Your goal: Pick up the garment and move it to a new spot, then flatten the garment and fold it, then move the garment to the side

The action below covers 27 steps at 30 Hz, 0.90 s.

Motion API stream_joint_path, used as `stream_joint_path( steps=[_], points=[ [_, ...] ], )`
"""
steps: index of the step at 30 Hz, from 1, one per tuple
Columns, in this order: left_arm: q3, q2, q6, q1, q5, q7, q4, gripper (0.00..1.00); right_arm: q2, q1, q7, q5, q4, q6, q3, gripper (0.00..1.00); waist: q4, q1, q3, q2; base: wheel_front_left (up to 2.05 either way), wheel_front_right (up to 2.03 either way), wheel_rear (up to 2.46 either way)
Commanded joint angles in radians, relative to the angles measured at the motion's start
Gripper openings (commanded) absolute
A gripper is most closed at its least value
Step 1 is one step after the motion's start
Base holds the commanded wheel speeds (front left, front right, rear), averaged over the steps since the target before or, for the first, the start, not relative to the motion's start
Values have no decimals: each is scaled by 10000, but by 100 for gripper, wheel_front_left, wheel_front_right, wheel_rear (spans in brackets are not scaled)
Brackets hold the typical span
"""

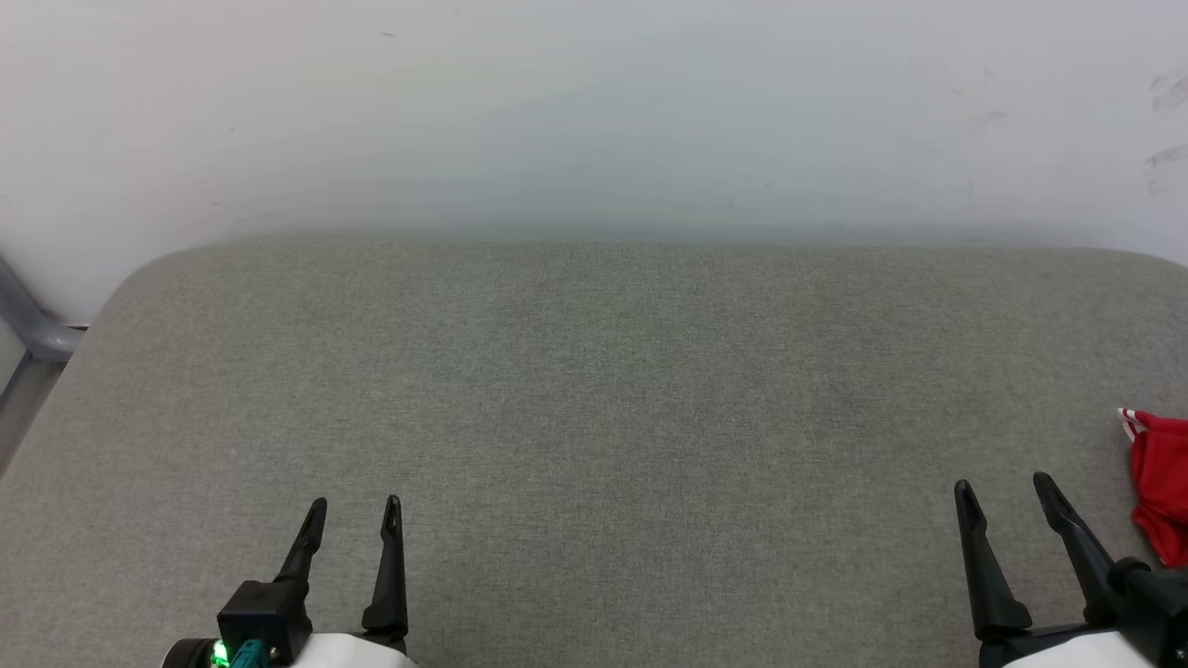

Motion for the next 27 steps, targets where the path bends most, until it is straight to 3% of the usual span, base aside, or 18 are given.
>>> stream_joint_path(
  steps=[1,2,3,7,27],
  points=[
    [38,-43,-51,-127,94,-67,30,100,20,93,-11,26,-33,-8,5,100,9,1,14,0,0,0,0],
    [47,-55,-89,-143,59,-67,39,100,20,89,-12,37,-31,-8,5,100,17,1,16,0,0,0,0],
    [29,-46,-97,-31,18,0,25,0,0,0,-1,3,2,0,1,0,16,1,18,0,0,0,0],
    [48,-83,-127,47,-89,60,263,0,2,28,-14,76,232,0,45,0,16,1,22,0,0,0,0],
    [427,-121,-363,-460,-3836,1017,498,0,-230,-815,74,4192,1395,-1,201,0,-48,1,71,0,0,0,0]
  ],
)
